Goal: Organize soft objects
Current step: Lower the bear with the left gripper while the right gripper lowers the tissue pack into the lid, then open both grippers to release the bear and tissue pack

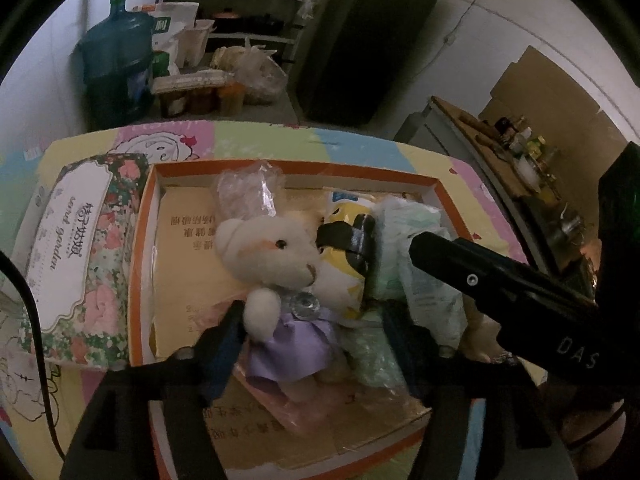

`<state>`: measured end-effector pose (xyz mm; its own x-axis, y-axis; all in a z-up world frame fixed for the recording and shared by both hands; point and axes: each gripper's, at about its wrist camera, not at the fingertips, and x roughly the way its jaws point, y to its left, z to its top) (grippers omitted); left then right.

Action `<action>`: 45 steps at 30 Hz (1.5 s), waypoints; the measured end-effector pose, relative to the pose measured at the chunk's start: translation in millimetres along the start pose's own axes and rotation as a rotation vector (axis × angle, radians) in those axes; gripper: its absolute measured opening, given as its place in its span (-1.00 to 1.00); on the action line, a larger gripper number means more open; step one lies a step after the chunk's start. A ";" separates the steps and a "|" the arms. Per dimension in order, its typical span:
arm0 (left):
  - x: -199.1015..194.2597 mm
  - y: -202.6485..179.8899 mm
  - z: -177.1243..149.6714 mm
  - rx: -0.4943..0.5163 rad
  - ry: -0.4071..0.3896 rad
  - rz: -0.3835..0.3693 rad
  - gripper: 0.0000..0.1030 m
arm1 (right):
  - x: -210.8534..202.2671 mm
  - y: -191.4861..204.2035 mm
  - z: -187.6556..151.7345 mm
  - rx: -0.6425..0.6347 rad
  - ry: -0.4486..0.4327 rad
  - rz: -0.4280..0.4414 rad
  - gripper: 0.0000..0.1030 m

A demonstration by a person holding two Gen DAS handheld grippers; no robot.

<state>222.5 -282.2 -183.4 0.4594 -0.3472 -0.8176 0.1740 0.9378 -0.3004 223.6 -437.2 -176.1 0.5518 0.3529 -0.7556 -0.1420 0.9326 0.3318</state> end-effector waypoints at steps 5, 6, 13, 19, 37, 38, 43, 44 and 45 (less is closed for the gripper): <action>-7.0 -0.6 -0.7 0.004 -0.015 -0.007 0.48 | -7.5 0.2 -1.6 0.001 -0.014 -0.004 0.28; -8.1 -0.7 -0.9 0.004 -0.017 -0.007 0.48 | -8.9 0.0 -1.6 0.002 -0.017 -0.004 0.28; -15.9 -1.3 -3.2 0.004 -0.033 -0.009 0.48 | -21.4 0.0 -3.4 0.003 -0.040 -0.006 0.28; -28.1 -4.3 -5.6 0.015 -0.057 0.012 0.48 | -32.5 0.8 -6.7 0.006 -0.058 -0.004 0.28; -60.4 -9.7 -16.0 0.028 -0.130 0.089 0.42 | -65.0 -2.9 -20.9 0.045 -0.132 -0.021 0.29; -60.8 -9.9 -16.6 0.032 -0.129 0.098 0.39 | -65.1 -4.0 -22.0 0.050 -0.133 -0.024 0.30; -65.9 -11.2 -20.9 0.054 -0.125 0.118 0.34 | -67.9 -4.4 -26.2 0.063 -0.140 -0.042 0.37; -67.8 -11.1 -21.3 0.057 -0.130 0.120 0.34 | -69.8 -2.9 -27.6 0.066 -0.145 -0.046 0.38; -70.8 -11.2 -21.0 0.064 -0.138 0.122 0.34 | -71.4 -2.6 -28.8 0.066 -0.148 -0.049 0.39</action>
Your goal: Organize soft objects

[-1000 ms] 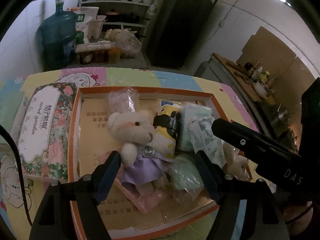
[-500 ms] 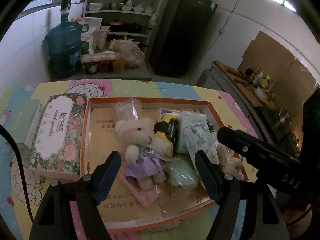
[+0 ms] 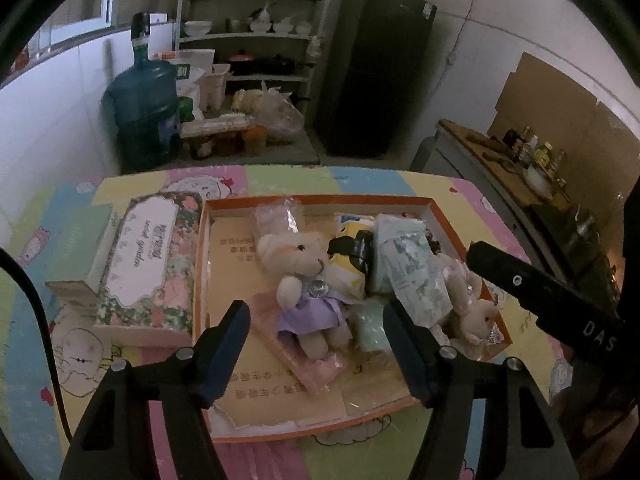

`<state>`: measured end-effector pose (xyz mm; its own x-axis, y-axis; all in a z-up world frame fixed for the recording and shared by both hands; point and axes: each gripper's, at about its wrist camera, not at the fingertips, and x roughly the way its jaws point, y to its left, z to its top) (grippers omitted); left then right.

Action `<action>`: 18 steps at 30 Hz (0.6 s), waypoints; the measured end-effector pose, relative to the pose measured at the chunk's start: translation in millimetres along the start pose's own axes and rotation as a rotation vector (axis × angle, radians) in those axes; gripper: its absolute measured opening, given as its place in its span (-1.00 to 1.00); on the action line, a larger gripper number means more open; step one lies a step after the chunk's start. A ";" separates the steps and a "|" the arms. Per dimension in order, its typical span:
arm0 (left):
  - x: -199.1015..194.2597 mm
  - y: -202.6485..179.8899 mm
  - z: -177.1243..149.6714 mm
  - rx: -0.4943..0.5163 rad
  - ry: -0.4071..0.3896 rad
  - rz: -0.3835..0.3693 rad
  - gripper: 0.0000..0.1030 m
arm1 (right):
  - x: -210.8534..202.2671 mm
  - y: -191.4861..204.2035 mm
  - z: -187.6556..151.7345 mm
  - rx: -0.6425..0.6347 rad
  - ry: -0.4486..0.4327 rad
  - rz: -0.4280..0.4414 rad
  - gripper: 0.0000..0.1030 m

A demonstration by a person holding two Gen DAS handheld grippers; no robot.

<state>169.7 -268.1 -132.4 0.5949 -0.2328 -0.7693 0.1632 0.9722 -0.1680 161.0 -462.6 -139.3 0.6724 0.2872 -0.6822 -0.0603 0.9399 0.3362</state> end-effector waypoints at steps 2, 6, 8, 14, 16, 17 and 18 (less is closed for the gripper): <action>-3.3 -0.1 1.0 0.012 -0.009 0.010 0.34 | -4.5 3.6 -1.5 0.002 -0.014 -0.019 0.44; -15.8 3.6 1.2 0.035 -0.037 0.034 0.34 | -14.4 10.9 -3.7 0.016 -0.043 -0.049 0.45; -22.6 9.7 0.4 0.028 -0.047 0.040 0.34 | -18.9 18.1 -6.0 0.014 -0.053 -0.065 0.46; -42.1 30.1 -3.0 0.020 -0.077 0.014 0.34 | -27.7 43.1 -15.9 0.006 -0.064 -0.101 0.46; -49.9 36.2 -4.9 0.024 -0.090 0.013 0.34 | -30.2 52.6 -19.8 -0.001 -0.065 -0.108 0.46; -52.4 38.4 -5.6 0.027 -0.093 0.013 0.34 | -31.6 58.1 -22.1 -0.006 -0.066 -0.113 0.46; -56.2 41.3 -6.5 0.030 -0.098 0.018 0.34 | -32.7 61.9 -24.1 -0.009 -0.068 -0.116 0.46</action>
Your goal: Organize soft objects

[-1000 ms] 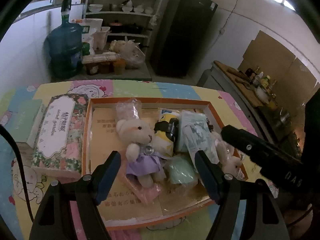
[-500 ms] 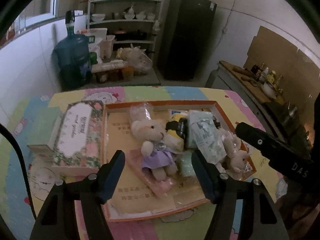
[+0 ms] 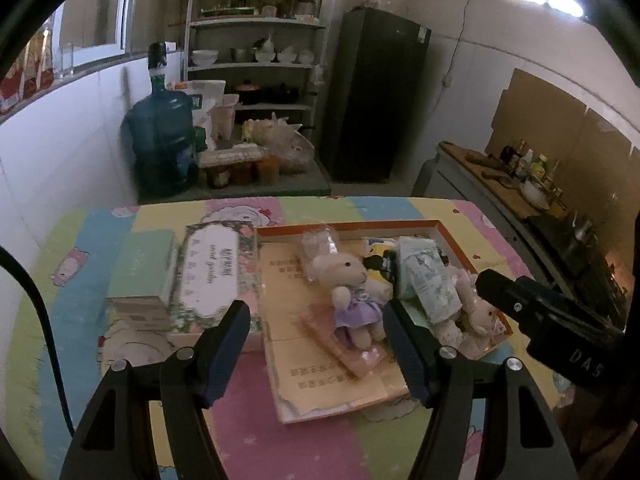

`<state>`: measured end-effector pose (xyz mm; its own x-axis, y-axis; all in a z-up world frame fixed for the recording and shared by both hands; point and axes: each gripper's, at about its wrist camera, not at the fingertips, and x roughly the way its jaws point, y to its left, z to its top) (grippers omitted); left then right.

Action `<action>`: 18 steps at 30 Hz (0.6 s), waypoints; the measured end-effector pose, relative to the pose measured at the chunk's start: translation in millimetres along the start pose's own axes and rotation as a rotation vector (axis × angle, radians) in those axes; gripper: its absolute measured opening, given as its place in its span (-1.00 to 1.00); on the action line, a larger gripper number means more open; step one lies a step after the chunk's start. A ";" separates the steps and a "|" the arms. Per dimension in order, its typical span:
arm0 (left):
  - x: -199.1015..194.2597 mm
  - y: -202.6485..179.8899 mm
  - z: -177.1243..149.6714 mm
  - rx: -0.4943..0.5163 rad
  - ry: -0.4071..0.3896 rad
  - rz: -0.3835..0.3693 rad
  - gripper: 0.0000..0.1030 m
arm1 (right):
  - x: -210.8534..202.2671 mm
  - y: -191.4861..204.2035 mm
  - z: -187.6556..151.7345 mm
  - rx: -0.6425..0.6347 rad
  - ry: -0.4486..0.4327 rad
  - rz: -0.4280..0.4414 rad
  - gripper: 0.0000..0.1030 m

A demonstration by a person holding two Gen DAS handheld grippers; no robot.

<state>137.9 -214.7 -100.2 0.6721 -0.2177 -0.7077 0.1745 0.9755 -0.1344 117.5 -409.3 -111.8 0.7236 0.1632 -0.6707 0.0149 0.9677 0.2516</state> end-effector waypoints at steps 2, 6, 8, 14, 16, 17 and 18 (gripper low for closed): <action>-8.3 6.5 -1.6 0.006 -0.008 0.003 0.34 | -4.9 10.5 -3.9 -0.007 -0.006 -0.007 0.46; -26.4 18.1 -7.0 0.018 -0.033 0.029 0.34 | -14.3 29.9 -11.8 -0.020 -0.021 -0.021 0.46; -36.7 25.0 -9.5 0.021 -0.050 0.044 0.34 | -20.0 40.2 -16.3 -0.024 -0.029 -0.027 0.46; -66.8 51.1 -17.1 0.004 -0.087 0.081 0.34 | -39.5 74.8 -32.4 -0.043 -0.057 -0.039 0.46; -76.6 59.7 -20.6 0.000 -0.095 0.090 0.34 | -46.3 84.8 -37.1 -0.051 -0.070 -0.043 0.46; -79.4 62.7 -21.8 -0.001 -0.096 0.093 0.34 | -51.1 91.7 -40.1 -0.054 -0.081 -0.049 0.46; -84.7 67.1 -23.8 -0.003 -0.097 0.098 0.34 | -54.3 95.9 -41.7 -0.056 -0.088 -0.053 0.46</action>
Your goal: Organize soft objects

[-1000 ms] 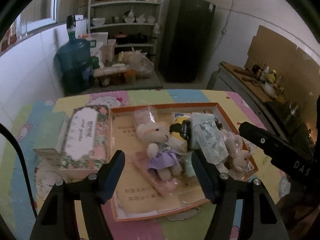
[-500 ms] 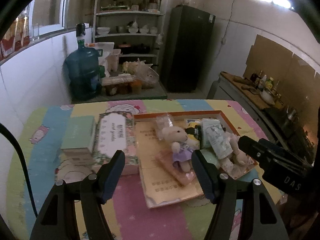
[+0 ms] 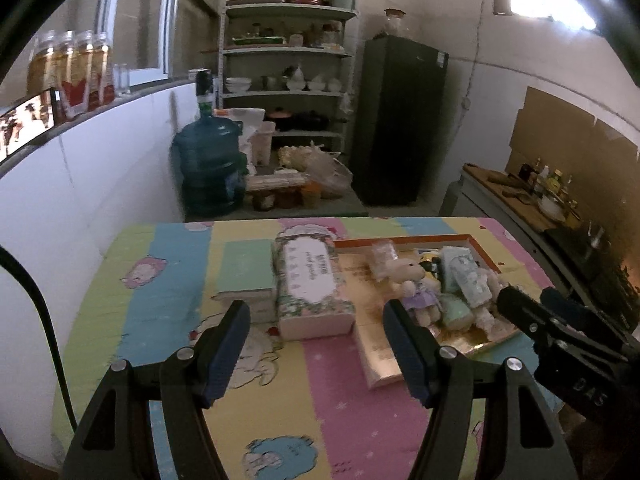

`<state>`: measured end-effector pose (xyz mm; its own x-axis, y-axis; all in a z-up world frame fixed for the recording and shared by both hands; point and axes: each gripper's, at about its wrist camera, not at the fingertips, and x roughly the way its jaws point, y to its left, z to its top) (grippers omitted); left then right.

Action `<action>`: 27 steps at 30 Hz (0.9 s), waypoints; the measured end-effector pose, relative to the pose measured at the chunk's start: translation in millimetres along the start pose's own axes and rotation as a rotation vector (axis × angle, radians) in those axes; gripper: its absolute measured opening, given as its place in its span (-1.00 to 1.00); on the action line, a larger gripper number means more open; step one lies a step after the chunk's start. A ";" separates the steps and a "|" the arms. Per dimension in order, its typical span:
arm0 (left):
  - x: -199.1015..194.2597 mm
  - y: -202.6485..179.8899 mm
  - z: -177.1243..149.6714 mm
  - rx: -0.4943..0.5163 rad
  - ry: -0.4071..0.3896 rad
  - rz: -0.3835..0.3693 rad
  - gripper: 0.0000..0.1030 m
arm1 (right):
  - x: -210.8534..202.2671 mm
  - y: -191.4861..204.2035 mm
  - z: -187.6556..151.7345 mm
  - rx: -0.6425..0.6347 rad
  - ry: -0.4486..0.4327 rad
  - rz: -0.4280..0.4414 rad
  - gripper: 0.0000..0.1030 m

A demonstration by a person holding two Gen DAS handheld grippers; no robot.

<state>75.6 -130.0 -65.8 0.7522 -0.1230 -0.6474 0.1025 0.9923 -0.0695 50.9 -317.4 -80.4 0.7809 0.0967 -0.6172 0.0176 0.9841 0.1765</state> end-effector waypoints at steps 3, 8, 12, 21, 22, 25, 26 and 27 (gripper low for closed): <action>-11.3 9.3 -2.7 -0.006 -0.002 0.007 0.34 | -11.4 13.3 -2.9 -0.002 -0.023 -0.009 0.46; -36.1 22.8 -7.9 -0.013 -0.025 0.026 0.34 | -32.0 33.8 -8.7 -0.010 -0.050 -0.007 0.46; -59.9 29.1 -11.3 -0.017 -0.064 0.036 0.34 | -50.0 45.9 -12.2 -0.017 -0.071 -0.013 0.46; -108.1 36.8 -18.8 -0.030 -0.128 0.072 0.34 | -95.7 75.8 -19.3 -0.060 -0.172 -0.068 0.46; -112.9 38.4 -20.1 -0.034 -0.134 0.069 0.34 | -100.3 78.8 -20.4 -0.063 -0.182 -0.068 0.46; -124.6 42.1 -23.2 -0.038 -0.152 0.066 0.34 | -112.8 87.4 -25.3 -0.072 -0.200 -0.060 0.46; -127.8 43.7 -23.8 -0.038 -0.154 0.067 0.34 | -116.2 89.2 -26.8 -0.072 -0.204 -0.056 0.46; -131.2 45.2 -24.6 -0.038 -0.158 0.070 0.34 | -119.3 91.1 -28.0 -0.072 -0.208 -0.053 0.46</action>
<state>-34.5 -68.7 -2.6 0.8498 -0.0517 -0.5246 0.0240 0.9979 -0.0593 -58.2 -235.1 -12.2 0.8920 0.0195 -0.4517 0.0230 0.9958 0.0886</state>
